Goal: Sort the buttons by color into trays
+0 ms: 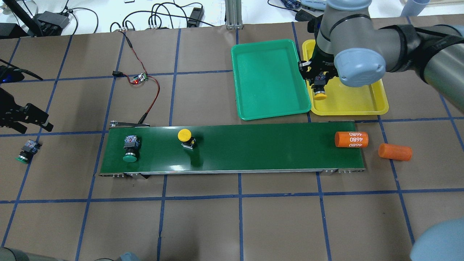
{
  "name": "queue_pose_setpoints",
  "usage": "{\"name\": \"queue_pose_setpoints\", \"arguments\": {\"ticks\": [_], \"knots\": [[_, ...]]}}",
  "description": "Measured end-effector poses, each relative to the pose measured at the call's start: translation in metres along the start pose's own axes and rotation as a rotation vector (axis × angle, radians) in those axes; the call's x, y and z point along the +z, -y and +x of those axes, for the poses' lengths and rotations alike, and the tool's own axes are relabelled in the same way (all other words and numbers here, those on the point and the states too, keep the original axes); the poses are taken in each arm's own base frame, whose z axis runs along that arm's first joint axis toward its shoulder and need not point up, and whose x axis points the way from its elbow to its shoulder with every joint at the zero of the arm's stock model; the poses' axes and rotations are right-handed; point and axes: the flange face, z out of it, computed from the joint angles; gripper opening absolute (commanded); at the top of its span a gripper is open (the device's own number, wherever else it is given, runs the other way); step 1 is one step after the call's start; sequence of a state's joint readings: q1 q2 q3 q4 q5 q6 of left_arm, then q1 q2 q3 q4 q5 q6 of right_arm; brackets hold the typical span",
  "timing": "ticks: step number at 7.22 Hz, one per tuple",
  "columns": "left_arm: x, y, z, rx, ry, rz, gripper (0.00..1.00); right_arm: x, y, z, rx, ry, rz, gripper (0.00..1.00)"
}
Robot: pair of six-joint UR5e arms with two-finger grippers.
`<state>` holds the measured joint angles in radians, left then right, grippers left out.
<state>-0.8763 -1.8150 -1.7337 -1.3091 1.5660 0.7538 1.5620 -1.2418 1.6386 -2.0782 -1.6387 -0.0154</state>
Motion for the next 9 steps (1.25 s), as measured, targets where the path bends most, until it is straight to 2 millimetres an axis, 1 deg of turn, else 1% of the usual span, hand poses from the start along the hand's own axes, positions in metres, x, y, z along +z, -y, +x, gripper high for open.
{"name": "queue_pose_setpoints", "arguments": {"ticks": [1, 2, 3, 4, 5, 6, 7, 8, 9], "knots": [[0.021, -0.002, -0.037, 0.034, 0.048, -0.018, 1.0, 0.015, 0.017, 0.021, -0.016, -0.022, 0.012, 0.0], [0.044, -0.004, -0.067, 0.076, 0.068, -0.034, 1.0, 0.034, 0.03, 0.036, -0.035, -0.063, 0.013, 0.0], [0.064, -0.004, -0.088, 0.108, 0.08, -0.036, 1.0, 0.052, 0.036, 0.044, -0.048, -0.091, 0.001, 0.0], [0.081, 0.0, -0.102, 0.124, 0.094, -0.029, 1.0, 0.066, 0.039, 0.049, -0.051, -0.103, -0.014, 0.0], [0.094, 0.003, -0.109, 0.13, 0.097, -0.027, 0.49, 0.078, 0.04, 0.057, -0.044, -0.108, -0.033, 0.0], [0.105, 0.005, -0.113, 0.131, 0.092, -0.033, 0.28, 0.089, 0.04, 0.066, -0.032, -0.109, -0.052, 0.0], [0.115, 0.007, -0.115, 0.132, 0.084, -0.043, 0.1, 0.096, 0.04, 0.074, -0.023, -0.109, -0.063, 0.1], [0.121, 0.008, -0.114, 0.132, 0.077, -0.049, 0.0, 0.102, 0.04, 0.083, -0.01, -0.108, -0.075, 0.28], [0.123, 0.009, -0.115, 0.13, 0.075, -0.051, 0.0, 0.109, 0.041, 0.095, 0.007, -0.106, -0.085, 0.57]]}}
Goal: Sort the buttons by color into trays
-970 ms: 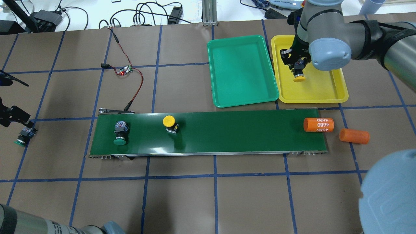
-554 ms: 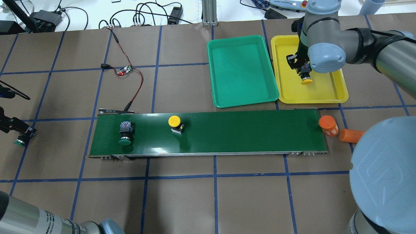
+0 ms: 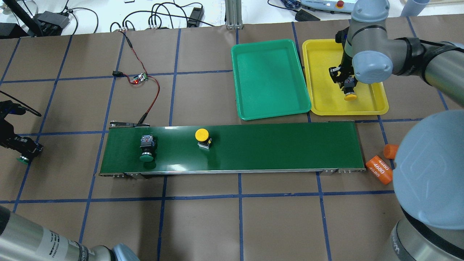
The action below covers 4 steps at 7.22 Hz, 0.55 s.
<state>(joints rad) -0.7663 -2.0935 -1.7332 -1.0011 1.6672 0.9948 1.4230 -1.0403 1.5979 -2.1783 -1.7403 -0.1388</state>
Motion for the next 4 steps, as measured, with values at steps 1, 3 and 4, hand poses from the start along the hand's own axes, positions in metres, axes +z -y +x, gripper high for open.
{"name": "queue_pose_setpoints", "arguments": {"ticks": [1, 3, 4], "knots": [[-0.004, 0.001, -0.001, -0.002, 0.005, 0.001, 0.0, 0.004, 0.0, 0.006, 0.011, 0.003, -0.005, 0.95], [-0.029, 0.006, 0.012, -0.026, 0.008, 0.0, 0.0, 0.005, 0.001, 0.009, 0.018, 0.011, -0.004, 1.0], [-0.042, 0.016, 0.037, -0.067, -0.008, -0.014, 0.0, 0.004, 0.0, 0.009, 0.019, 0.015, -0.001, 1.0]]}}
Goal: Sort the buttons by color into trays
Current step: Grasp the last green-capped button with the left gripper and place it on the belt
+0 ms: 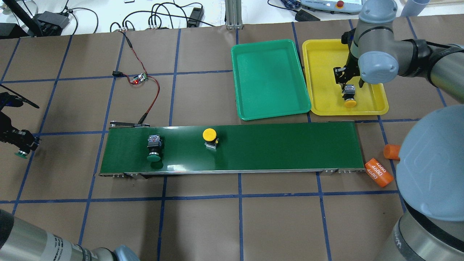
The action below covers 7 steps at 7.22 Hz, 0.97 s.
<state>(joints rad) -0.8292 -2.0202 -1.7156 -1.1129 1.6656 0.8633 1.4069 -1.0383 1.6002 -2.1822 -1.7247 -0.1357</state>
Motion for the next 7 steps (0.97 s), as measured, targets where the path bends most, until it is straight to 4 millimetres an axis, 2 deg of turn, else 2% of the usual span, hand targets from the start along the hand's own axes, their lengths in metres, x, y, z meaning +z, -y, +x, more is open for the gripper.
{"name": "queue_pose_setpoints", "arguments": {"ticks": [1, 2, 4, 5, 6, 7], "knots": [[-0.016, 0.011, 0.038, -0.059, -0.02, -0.022, 0.0, -0.004, 0.0, -0.004, -0.002, 0.009, 0.008, 1.0], [-0.036, 0.022, 0.085, -0.125, -0.044, -0.038, 0.0, -0.014, -0.002, -0.011, -0.006, 0.04, 0.024, 1.0], [-0.066, 0.036, 0.191, -0.254, -0.084, -0.052, 0.0, -0.054, -0.015, -0.039, -0.038, 0.108, 0.032, 1.0], [-0.068, 0.036, 0.24, -0.273, -0.082, -0.065, 0.0, -0.08, -0.031, -0.068, -0.074, 0.12, 0.023, 1.0], [-0.063, 0.032, 0.277, -0.258, -0.073, -0.068, 0.0, -0.111, -0.052, -0.101, -0.092, 0.139, 0.014, 1.0], [-0.054, 0.028, 0.298, -0.24, -0.061, -0.052, 0.0, -0.137, -0.076, -0.128, -0.08, 0.17, 0.004, 1.0]]}}
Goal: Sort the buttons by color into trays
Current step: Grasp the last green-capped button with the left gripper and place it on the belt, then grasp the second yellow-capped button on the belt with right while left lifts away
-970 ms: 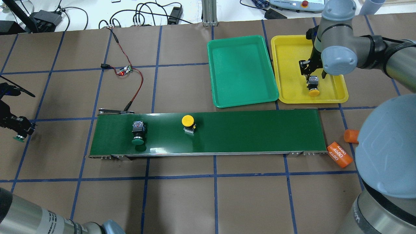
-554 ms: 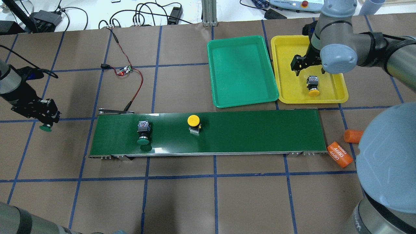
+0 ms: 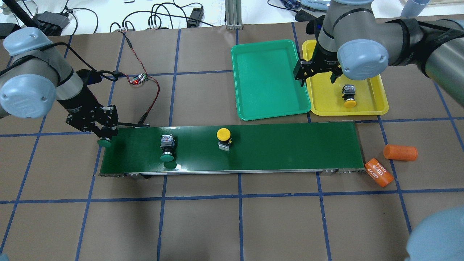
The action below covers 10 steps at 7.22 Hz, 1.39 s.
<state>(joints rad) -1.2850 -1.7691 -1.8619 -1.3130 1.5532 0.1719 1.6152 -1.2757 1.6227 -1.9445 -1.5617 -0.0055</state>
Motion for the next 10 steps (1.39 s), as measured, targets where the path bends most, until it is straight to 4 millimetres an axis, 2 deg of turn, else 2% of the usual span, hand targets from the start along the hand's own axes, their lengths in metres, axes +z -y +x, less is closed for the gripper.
{"name": "queue_pose_setpoints", "arguments": {"ticks": [1, 2, 3, 4, 6, 7, 9, 10], "knots": [[0.011, -0.005, 0.008, 0.012, 0.006, 0.017, 0.0, -0.01, -0.021, -0.026, 0.028, 0.024, -0.013, 1.0], [0.022, -0.008, 0.01, 0.013, 0.009, 0.027, 0.63, -0.01, -0.039, -0.049, 0.061, 0.034, -0.029, 1.0], [0.031, -0.008, 0.011, 0.01, 0.009, 0.034, 1.0, -0.007, -0.053, -0.074, 0.099, 0.036, -0.041, 1.0], [0.034, -0.008, 0.011, 0.008, 0.008, 0.04, 1.0, -0.005, -0.065, -0.098, 0.126, 0.036, -0.047, 1.0], [0.013, -0.011, 0.012, 0.008, 0.012, 0.073, 1.0, 0.0, -0.085, -0.14, 0.156, 0.031, -0.061, 1.0], [-0.013, -0.012, 0.011, 0.011, 0.015, 0.084, 1.0, 0.007, -0.09, -0.154, 0.16, 0.033, -0.073, 1.0], [-0.099, -0.016, 0.014, 0.02, 0.017, 0.108, 1.0, 0.018, -0.094, -0.168, 0.16, 0.071, -0.108, 1.0], [-0.137, -0.025, 0.016, 0.055, 0.019, 0.122, 1.0, 0.025, -0.094, -0.171, 0.161, 0.079, -0.127, 1.0]]}}
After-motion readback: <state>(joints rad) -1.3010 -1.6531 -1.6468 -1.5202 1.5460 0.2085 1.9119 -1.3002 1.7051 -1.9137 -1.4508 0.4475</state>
